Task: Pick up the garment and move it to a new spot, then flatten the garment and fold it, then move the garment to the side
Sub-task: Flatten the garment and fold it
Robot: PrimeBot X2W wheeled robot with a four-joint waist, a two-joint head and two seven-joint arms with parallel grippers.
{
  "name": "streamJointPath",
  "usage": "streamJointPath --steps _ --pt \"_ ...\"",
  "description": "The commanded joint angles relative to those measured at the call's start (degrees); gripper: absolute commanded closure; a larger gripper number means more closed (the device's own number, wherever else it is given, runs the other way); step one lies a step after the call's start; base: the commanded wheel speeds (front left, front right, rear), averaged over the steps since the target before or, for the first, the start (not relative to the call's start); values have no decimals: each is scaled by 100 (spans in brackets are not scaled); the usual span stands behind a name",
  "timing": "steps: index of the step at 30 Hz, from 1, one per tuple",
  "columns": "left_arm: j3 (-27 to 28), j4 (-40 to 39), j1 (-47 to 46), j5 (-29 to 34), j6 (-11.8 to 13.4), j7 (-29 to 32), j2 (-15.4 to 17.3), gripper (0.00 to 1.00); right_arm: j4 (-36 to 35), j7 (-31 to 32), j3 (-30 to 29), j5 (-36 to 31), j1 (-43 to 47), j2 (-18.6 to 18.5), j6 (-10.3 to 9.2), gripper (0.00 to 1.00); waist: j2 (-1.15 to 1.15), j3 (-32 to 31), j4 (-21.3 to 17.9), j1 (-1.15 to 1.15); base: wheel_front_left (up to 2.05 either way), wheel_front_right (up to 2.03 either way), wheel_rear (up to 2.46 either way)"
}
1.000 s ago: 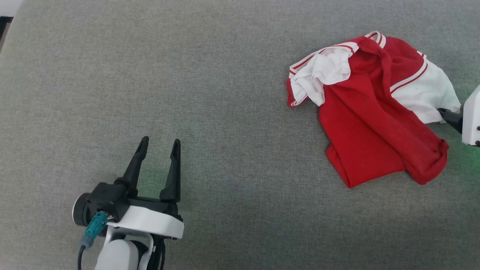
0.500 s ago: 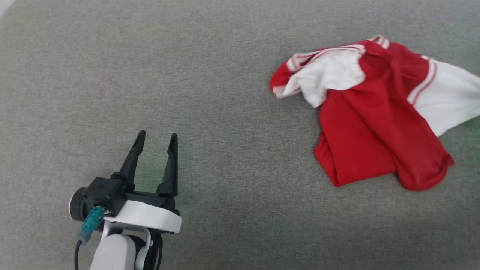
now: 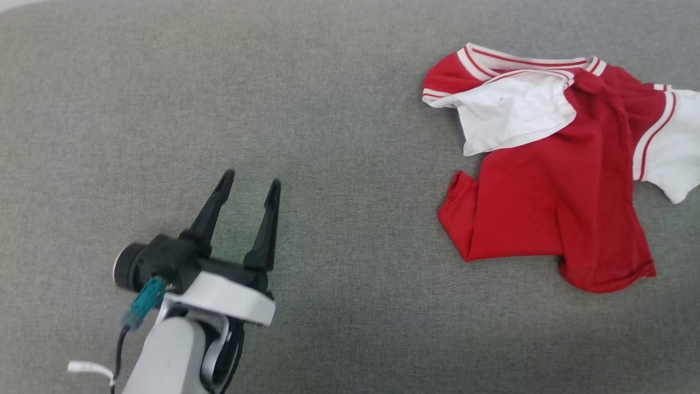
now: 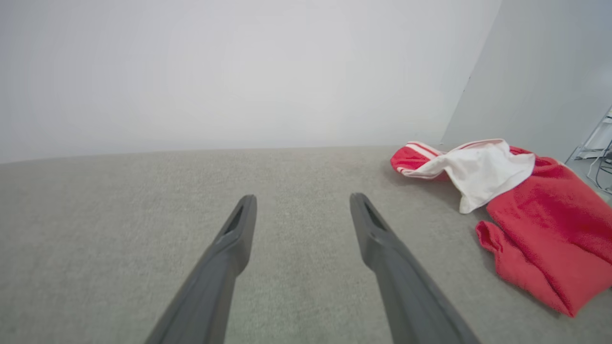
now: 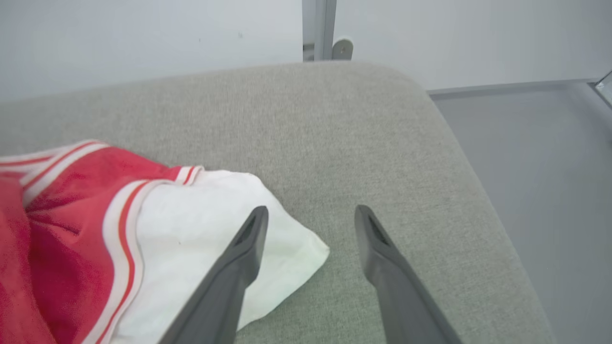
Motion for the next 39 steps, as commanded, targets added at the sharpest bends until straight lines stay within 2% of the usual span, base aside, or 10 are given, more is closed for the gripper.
streamJointPath --steps 1,5,8,11,16,19,25,31,38,39 --pt "-209 13 -244 -188 -10 -33 135 0 21 -364 -91 57 181 100 -4 0 0 -104 -43 0 0 0 0" --pt "-682 73 -588 -546 -10 -32 440 0 -122 -933 -224 170 418 236 -3 0 0 -237 -156 0 0 0 0" --pt "-1255 275 -1027 -1107 -10 161 794 0 -421 -1324 -255 266 711 424 -3 0 0 -332 -368 0 0 0 0" --pt "-1758 429 -1503 -1918 -10 845 1071 0 -889 -1556 -216 340 934 679 -3 0 0 -374 -687 0 0 0 0" --pt "-2442 785 -2305 -3441 -2 2548 1345 0 -1646 -1734 -227 375 1302 965 -4 0 0 -355 -1198 0 0 0 0" --pt "-2652 1170 -2820 -3959 -3 3387 1430 0 -2019 -1753 -282 336 1494 1106 -3 0 0 -285 -1498 0 0 0 0" --pt "-2645 2237 -3595 -4737 -2 4511 1231 0 -2443 -1659 -428 167 1753 1363 -3 0 0 -75 -2030 0 0 0 0" --pt "-2683 3251 -4226 -4701 -2 4576 1045 0 -2626 -1558 -566 -57 1860 1547 -3 0 0 154 -2324 0 0 0 0" --pt "-2916 3704 -4517 -4720 -2 4264 954 0 -2767 -1483 -654 -360 1911 1729 -3 0 0 261 -2397 0 0 0 0" --pt "-2952 3698 -4550 -4741 -2 4194 935 5 -2812 -1485 -662 -410 1905 1731 -3 0 0 273 -2386 0 0 0 0"
